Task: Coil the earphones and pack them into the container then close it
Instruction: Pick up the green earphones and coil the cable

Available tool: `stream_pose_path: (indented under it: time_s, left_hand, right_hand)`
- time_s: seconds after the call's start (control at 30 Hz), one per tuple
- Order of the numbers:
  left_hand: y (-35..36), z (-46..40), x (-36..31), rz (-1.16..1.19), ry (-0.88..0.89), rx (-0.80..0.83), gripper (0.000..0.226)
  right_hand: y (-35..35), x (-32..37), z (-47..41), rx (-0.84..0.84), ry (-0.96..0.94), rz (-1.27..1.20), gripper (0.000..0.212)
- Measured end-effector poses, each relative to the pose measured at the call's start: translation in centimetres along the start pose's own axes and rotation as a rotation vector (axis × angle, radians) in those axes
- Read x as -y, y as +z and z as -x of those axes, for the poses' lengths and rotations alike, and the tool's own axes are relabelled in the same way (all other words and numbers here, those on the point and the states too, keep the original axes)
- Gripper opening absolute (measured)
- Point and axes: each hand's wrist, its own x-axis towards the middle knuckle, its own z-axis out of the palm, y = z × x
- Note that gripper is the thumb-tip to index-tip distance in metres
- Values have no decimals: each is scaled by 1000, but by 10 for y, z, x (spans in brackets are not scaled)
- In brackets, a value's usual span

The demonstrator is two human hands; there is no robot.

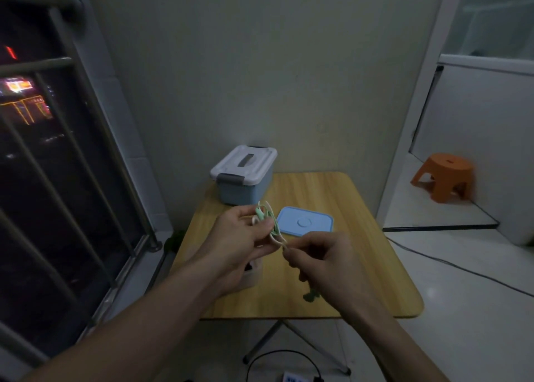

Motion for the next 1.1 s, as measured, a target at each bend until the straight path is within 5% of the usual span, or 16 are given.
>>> stream_pose_path:
  time_s: [0.37, 0.57, 1.1]
  left_hand:
    - [2, 8, 5, -277, 178, 9, 33]
    - [-4, 12, 5, -469, 169, 79, 33]
    - [-22, 16, 5, -666, 41, 388, 40]
  right_hand:
    - [-3, 7, 1, -130, -255, 329, 12]
    - [-11, 11, -4, -59, -470, 460, 8]
    - [-25, 22, -19, 181, -291, 297, 12]
